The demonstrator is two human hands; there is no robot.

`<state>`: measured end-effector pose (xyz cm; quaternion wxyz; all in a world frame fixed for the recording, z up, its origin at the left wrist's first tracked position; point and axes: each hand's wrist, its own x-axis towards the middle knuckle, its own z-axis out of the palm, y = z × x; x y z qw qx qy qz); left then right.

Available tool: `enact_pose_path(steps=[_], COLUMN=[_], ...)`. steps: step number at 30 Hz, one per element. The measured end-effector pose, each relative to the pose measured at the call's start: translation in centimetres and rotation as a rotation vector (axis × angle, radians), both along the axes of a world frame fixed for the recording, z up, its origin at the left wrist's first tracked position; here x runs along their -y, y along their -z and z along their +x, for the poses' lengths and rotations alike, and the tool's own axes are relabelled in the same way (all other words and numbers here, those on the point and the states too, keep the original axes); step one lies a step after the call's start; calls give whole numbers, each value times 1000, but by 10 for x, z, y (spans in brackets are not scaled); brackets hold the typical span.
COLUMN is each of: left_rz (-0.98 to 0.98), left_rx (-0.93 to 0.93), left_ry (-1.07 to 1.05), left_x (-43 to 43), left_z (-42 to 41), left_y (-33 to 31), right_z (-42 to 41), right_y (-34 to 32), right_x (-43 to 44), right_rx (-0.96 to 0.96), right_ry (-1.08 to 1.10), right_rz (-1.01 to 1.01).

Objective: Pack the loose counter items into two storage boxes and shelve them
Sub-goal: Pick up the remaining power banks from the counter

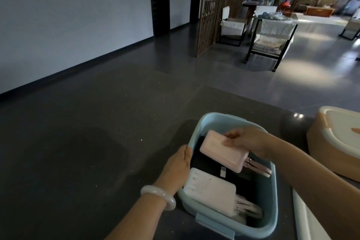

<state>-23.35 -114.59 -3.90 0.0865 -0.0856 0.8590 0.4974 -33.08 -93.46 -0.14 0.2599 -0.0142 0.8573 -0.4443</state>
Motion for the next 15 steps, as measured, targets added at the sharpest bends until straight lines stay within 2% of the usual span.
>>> enact_pose_path(steps=[5,10,15], left_rz=[42,42,32], left_rx=[-25,-37,-47], left_ry=[-12,3,-22], left_x=[-2,1,0], left_z=[-1,-3,-4], left_y=[4,11,12], right_z=[7,15,21], right_y=[16,23,31], right_x=[16,25,20], right_rx=[64,-117,-131], right_ry=[-135,-244,-202], right_rz=[-24,180,99])
